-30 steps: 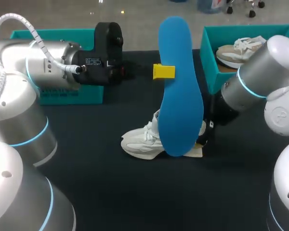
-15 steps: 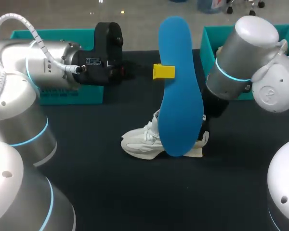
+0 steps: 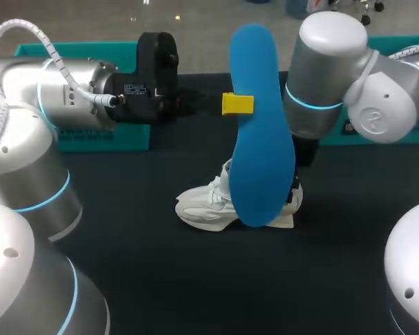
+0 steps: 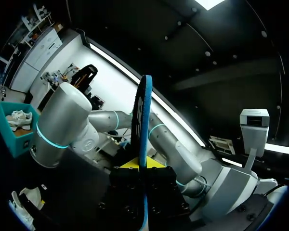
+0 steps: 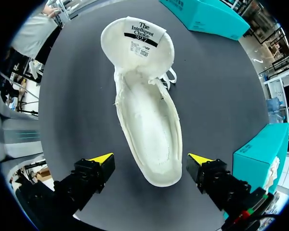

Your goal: Take the shoe out of the shoebox, open the shoe tongue, remove and reinsert the insole, then place the shoe into the shoebox

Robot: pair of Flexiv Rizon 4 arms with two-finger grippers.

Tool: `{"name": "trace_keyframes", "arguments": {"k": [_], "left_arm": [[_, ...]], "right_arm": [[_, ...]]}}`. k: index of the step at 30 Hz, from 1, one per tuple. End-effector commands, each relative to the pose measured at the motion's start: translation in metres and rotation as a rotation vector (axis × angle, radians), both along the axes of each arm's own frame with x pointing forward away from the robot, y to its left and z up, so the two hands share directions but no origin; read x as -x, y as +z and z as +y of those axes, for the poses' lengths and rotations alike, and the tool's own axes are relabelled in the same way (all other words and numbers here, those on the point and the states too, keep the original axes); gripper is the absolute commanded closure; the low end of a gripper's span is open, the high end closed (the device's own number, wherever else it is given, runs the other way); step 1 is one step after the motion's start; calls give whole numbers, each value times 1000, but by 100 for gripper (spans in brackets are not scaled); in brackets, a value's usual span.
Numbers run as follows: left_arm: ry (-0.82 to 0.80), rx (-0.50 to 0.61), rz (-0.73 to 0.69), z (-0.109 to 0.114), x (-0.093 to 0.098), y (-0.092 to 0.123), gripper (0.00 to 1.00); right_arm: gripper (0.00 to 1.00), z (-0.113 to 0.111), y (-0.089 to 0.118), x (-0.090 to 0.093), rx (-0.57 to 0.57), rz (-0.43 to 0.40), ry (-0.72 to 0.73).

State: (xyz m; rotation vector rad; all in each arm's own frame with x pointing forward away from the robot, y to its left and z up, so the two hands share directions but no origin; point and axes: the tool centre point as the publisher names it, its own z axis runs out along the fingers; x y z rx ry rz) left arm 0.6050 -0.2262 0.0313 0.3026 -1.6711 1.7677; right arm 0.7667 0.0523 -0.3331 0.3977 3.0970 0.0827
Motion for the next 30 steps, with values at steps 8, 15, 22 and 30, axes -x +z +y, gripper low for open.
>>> {"name": "trace_keyframes", "arguments": {"k": [8,15,22,30], "left_arm": [[2,2,0,-2,0,-1,100],[2,2,0,-2,0,-1,100],[2,2,0,-2,0,-1,100],[2,2,0,-2,0,-1,100]], "right_arm": [[0,2,-1,-1,23,3,-1],[0,7,3,-8,27,0,-2],[0,36,-3,-35,15,-14,28],[0,59,-30,-59,23,-10,93]]}}
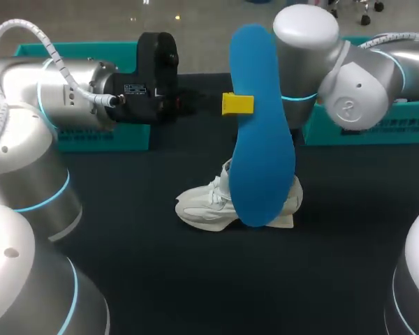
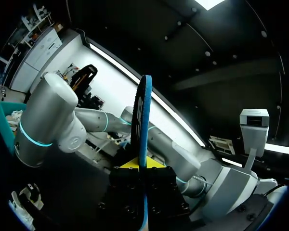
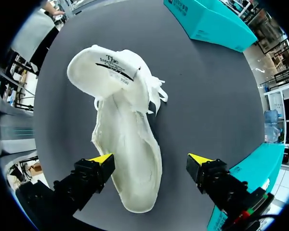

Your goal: Take the shoe out of the shoebox, open the shoe tongue, remove and reinsert the insole, then place the shoe into the shoebox

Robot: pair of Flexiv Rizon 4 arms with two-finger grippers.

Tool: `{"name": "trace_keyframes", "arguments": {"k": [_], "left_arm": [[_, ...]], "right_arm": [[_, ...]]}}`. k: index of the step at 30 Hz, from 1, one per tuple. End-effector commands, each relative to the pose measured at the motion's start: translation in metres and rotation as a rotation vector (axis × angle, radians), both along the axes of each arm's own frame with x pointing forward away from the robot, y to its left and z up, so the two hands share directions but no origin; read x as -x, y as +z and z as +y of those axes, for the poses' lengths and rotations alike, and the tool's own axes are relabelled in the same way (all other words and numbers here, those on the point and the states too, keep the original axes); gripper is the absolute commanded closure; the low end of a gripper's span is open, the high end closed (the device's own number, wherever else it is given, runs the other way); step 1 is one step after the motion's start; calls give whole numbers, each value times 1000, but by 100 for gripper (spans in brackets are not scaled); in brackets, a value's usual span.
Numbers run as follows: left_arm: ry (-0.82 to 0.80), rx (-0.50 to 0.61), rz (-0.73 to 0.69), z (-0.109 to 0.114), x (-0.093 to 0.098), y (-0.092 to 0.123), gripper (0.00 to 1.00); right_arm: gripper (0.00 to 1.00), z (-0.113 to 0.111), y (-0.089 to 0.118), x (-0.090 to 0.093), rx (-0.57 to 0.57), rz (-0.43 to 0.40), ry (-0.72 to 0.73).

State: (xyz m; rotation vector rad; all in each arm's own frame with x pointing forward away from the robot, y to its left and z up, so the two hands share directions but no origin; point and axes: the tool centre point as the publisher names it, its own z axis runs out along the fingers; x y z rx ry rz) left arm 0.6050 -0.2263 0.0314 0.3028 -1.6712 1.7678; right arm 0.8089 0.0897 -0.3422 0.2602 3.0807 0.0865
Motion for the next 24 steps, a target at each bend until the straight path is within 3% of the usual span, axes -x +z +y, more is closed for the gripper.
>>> {"name": "trace_keyframes", "arguments": {"k": [1,5,7,9,14,17,24], "left_arm": [[2,2,0,-1,0,-1,100],[2,2,0,-1,0,-1,100],[2,2,0,-1,0,-1,100],[2,2,0,-1,0,-1,100],[2,2,0,-1,0,-1,100],[2,2,0,-1,0,-1,100],[2,2,0,-1,0,-1,100]], "right_arm": [[0,22,-23,-18,23,22,9],[0,23,-33,-20,21,31,21],[36,21,-38,-18,20,40,17],[50,17,-41,-16,18,47,9],[72,9,-44,-11,18,63,-10],[100,8,-47,-9,21,85,-5],[100,7,-47,-6,31,97,37]]}}
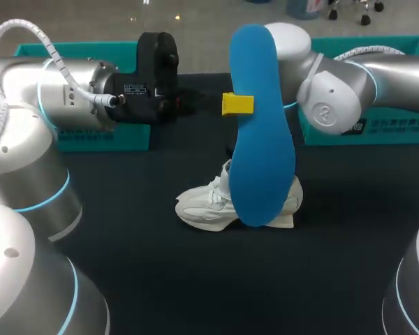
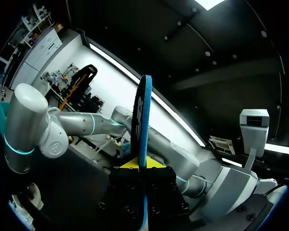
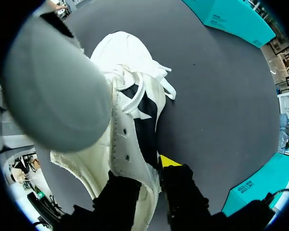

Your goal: Take the shoe out of the shoebox, open the shoe tongue, remove and reinsert the insole, then place the shoe into the shoebox

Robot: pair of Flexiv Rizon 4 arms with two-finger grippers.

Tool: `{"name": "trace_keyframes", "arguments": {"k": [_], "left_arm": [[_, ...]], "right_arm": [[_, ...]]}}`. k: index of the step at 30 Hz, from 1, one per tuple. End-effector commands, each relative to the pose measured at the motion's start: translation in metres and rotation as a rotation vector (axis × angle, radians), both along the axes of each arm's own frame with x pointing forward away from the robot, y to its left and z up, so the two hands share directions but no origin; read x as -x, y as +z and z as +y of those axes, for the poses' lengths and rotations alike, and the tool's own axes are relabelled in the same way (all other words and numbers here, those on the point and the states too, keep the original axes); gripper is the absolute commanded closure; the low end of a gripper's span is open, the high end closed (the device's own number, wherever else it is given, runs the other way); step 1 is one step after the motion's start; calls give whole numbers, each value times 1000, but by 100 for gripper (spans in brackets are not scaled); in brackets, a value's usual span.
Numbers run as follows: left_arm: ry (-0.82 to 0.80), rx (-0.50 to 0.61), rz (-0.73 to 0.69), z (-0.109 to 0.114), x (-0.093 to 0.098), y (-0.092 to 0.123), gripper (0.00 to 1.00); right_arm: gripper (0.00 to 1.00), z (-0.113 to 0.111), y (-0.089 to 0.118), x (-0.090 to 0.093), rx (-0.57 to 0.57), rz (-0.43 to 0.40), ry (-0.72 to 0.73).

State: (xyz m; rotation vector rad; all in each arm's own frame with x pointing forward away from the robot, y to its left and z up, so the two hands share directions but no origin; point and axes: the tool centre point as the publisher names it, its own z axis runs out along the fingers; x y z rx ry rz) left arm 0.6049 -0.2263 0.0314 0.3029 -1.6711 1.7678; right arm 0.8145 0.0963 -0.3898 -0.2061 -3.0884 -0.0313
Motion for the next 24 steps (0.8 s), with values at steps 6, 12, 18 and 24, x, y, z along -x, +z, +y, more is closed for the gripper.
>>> {"name": "trace_keyframes", "arguments": {"k": [6,12,18,24], "left_arm": [[2,2,0,-1,0,-1,100],[2,2,0,-1,0,-1,100],[2,2,0,-1,0,-1,100],[2,2,0,-1,0,-1,100]], "right_arm": [[100,0,1,0,2,0,0],[100,-10,15,31,-54,145,-554],[100,-2,29,42,-157,151,-858],[100,8,29,47,-285,113,-1170]]}}
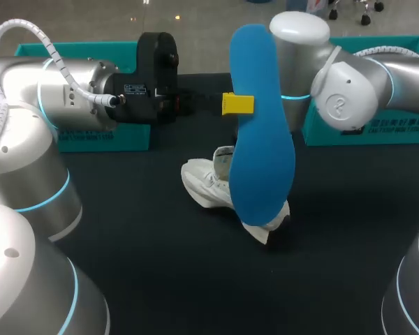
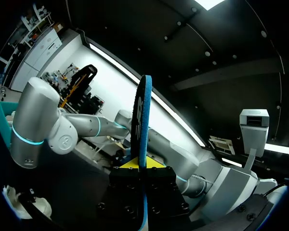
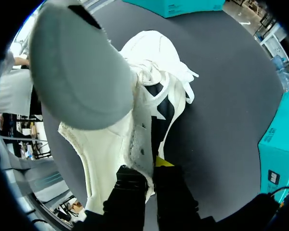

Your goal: Take the shoe out of the shoebox, open the shoe tongue, remove and reinsert the insole, then place the shoe into the shoebox

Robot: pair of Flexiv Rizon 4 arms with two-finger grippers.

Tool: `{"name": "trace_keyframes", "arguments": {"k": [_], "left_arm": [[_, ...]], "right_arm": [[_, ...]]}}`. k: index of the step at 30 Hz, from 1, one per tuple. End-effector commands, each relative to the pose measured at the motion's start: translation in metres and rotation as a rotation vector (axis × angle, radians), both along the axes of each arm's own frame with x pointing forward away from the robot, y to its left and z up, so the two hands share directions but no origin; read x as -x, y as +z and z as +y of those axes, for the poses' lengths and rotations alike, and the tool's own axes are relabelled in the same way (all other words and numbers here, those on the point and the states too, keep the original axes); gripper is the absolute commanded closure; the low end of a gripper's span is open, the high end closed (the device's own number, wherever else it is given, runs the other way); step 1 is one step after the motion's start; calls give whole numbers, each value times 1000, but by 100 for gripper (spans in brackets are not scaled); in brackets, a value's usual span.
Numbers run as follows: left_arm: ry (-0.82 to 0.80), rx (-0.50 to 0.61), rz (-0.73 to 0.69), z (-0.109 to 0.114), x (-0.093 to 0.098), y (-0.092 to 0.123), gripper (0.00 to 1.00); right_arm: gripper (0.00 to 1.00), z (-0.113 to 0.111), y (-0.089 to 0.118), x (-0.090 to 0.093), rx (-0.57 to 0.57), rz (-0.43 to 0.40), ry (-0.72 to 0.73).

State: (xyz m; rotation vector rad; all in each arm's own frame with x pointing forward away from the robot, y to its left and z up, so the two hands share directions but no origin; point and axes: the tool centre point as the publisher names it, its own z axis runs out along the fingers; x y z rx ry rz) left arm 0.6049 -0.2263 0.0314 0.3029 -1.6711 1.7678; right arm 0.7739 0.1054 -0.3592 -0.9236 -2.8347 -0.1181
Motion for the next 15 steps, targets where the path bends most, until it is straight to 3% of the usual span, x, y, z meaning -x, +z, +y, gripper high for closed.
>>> {"name": "trace_keyframes", "arguments": {"k": [1,6,8,15], "left_arm": [[2,2,0,-1,0,-1,100],[2,2,0,-1,0,-1,100],[2,2,0,-1,0,-1,100],[2,2,0,-1,0,-1,100]], "right_arm": [[100,1,-2,8,-184,-45,-744],[100,6,3,6,-217,-130,-915],[100,9,9,-4,-220,-183,-803],[100,9,9,-4,-220,-183,-803]]}}
